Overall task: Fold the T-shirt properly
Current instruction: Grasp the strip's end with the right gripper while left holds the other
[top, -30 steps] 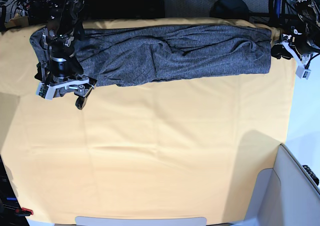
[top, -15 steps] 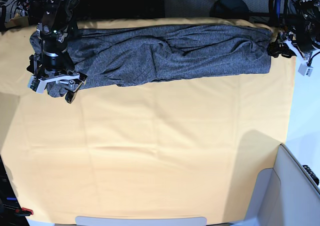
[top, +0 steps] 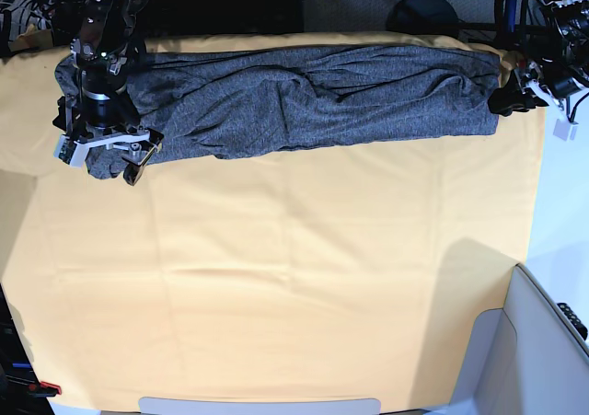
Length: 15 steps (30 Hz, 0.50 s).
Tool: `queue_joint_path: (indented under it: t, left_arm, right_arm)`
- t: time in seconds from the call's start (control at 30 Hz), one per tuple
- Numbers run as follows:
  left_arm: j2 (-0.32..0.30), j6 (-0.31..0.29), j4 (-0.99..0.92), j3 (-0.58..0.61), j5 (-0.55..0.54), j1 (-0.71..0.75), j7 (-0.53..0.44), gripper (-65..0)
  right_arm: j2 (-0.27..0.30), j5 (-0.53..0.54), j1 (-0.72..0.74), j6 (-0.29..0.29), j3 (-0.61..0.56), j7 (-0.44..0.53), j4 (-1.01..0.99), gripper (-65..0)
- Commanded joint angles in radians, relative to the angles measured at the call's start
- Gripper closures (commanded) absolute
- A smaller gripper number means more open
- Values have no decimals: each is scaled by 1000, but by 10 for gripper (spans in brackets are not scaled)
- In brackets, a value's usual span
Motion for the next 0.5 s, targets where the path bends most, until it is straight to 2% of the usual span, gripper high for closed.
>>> queue_joint_path:
  t: [0.0, 0.47]
  left_arm:
    - [-21, 6, 7, -7, -14, 6, 21, -421]
    - [-25, 6, 14, 2, -21, -14, 21, -421]
  right_arm:
    - [5, 1, 1, 2, 2, 29, 16, -575]
    - [-11, 1, -4, 2, -4, 26, 13, -575]
